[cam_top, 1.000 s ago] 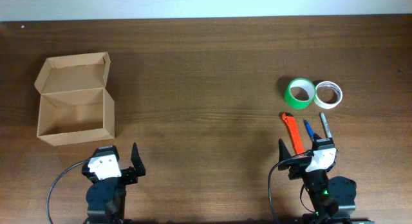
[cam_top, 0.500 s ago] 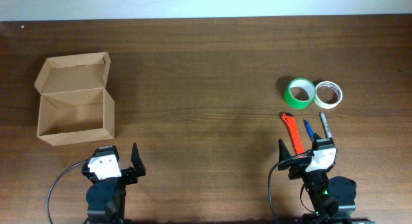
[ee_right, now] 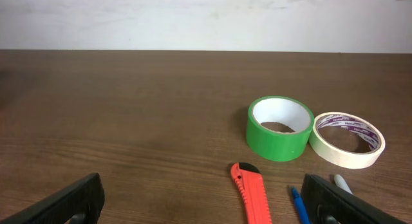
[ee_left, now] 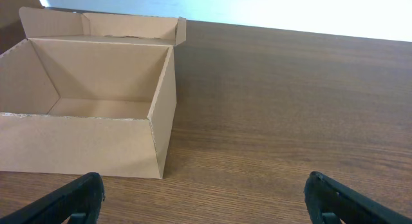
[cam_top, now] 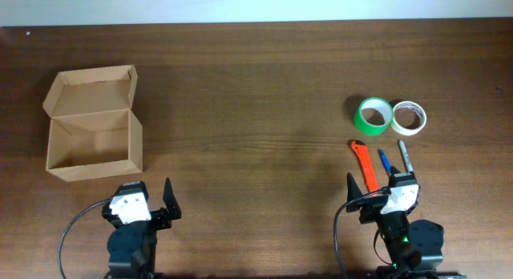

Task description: Pack container

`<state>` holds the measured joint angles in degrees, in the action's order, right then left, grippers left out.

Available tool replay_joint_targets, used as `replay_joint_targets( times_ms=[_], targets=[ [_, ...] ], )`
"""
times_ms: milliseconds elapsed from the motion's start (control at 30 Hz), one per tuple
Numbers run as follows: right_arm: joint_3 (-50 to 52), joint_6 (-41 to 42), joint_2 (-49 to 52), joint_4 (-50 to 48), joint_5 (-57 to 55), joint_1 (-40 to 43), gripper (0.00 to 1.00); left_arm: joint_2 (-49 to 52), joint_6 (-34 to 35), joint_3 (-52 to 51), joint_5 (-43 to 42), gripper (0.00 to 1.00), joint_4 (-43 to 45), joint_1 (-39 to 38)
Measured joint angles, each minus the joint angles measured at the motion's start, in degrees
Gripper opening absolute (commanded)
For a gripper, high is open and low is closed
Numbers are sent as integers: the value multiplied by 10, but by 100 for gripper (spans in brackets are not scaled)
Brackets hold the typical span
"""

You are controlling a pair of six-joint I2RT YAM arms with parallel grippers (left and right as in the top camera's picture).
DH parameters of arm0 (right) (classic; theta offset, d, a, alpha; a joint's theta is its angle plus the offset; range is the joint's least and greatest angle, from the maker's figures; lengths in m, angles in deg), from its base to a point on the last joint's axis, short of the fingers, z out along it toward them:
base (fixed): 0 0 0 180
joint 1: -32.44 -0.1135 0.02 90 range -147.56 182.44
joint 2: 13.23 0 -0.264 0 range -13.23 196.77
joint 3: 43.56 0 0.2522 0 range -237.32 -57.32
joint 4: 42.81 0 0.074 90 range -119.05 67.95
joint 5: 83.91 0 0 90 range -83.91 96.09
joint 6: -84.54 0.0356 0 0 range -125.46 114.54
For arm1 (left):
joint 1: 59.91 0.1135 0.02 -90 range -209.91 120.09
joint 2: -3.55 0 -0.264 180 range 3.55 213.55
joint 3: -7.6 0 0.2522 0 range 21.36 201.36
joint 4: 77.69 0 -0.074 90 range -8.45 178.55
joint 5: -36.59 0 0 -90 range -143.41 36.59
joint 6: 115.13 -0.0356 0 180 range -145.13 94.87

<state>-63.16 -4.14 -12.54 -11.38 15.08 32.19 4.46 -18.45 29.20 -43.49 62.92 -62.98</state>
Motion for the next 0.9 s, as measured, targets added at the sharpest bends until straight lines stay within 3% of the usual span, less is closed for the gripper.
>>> replay_joint_targets(
  times_ms=[733,900],
  targets=[
    [0,0,0,0,0,0,99,0,0,0,9,99,29,0],
    [0,33,0,0,2,0,99,0,0,6,-41,100,62,0]
  ],
)
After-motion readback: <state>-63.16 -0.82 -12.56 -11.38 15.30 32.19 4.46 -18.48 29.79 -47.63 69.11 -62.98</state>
